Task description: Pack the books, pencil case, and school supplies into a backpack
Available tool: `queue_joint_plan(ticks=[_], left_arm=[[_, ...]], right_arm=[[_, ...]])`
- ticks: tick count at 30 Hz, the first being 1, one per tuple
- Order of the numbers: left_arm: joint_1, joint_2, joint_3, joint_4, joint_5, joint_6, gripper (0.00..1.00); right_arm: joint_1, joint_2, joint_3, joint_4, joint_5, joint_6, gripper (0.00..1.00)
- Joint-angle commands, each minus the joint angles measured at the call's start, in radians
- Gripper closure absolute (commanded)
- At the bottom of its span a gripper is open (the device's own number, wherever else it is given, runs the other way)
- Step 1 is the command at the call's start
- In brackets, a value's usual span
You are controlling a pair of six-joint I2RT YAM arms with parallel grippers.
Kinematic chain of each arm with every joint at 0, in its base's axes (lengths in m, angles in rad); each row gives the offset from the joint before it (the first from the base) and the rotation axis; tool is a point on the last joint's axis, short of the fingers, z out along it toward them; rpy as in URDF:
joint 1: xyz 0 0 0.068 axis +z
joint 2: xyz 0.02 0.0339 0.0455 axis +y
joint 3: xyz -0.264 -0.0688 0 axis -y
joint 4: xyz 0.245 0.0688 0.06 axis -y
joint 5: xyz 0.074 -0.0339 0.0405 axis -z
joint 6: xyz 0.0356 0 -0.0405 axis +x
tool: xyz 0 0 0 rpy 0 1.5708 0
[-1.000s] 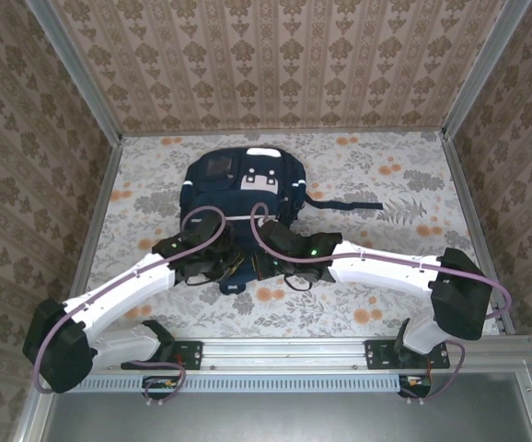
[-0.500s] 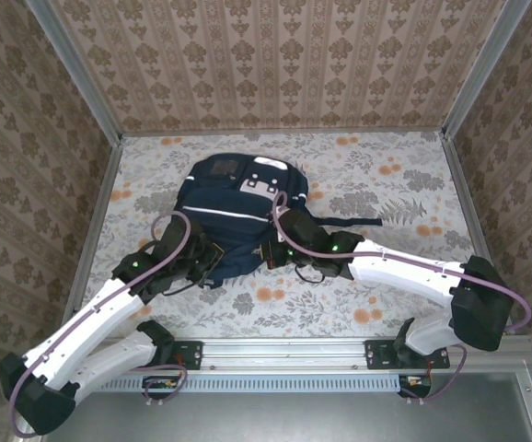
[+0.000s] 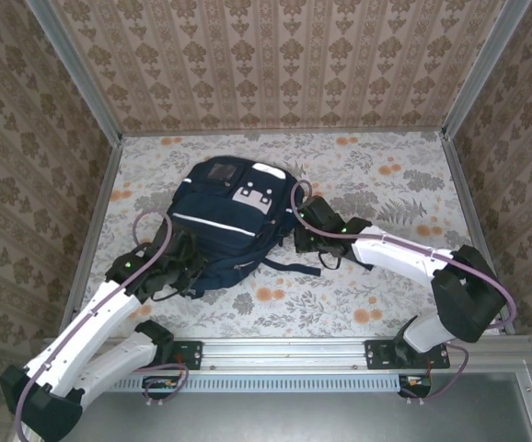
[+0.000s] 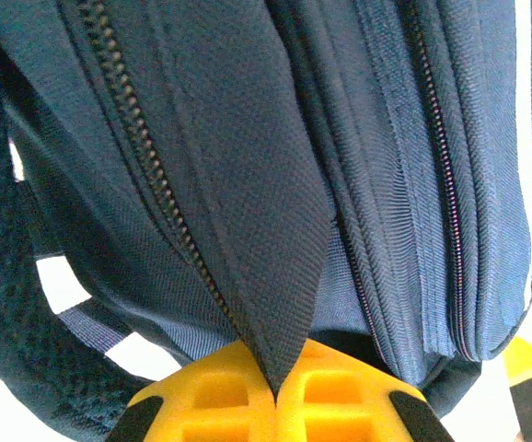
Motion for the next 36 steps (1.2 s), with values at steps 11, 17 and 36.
queue_joint_plan(ticks=[11, 17, 36], left_arm=[[-0.004, 0.016, 0.006, 0.201, 0.083, 0.115, 1.0], [-0.017, 0.038, -0.046, 0.214, 0.174, 0.194, 1.0], [-0.073, 0.082, -0.148, 0.299, 0.214, 0.267, 1.0]], right_arm=[[0.134, 0.144, 0.054, 0.143, -0.058, 0.136, 0.73], [0.093, 0.208, 0.146, 0.287, -0.085, 0.145, 0.73], [0.02, 0.3, 0.162, 0.405, -0.242, 0.426, 0.31]])
